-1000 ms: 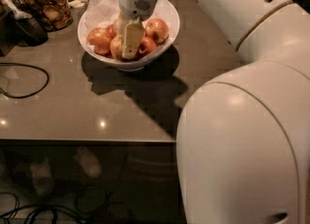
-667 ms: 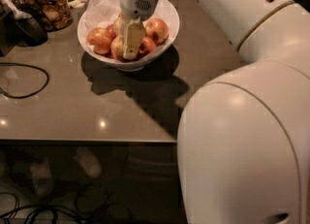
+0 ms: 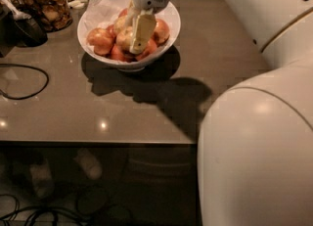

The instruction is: Pick apple from white bowl

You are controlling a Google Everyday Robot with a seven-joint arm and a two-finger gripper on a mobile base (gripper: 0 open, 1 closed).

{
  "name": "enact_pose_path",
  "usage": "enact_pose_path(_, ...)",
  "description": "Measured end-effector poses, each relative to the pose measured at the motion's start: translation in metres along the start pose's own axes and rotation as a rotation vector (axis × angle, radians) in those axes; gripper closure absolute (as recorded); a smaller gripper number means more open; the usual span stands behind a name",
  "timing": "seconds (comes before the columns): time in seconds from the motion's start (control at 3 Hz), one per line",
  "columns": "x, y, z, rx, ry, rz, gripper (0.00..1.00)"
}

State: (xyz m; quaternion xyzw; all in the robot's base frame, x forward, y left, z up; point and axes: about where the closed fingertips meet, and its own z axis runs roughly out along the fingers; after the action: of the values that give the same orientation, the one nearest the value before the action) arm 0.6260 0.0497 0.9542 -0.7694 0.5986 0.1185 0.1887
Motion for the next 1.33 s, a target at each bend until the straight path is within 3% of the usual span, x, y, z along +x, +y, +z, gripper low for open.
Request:
enact_pose_path(0.67, -0.01, 0.007, -0.046, 0.051, -0.069, -0.016, 1.0)
enact_pose_path(1.33, -0.042, 0.02, -0.091, 0.088, -0.172, -0.056, 1.0)
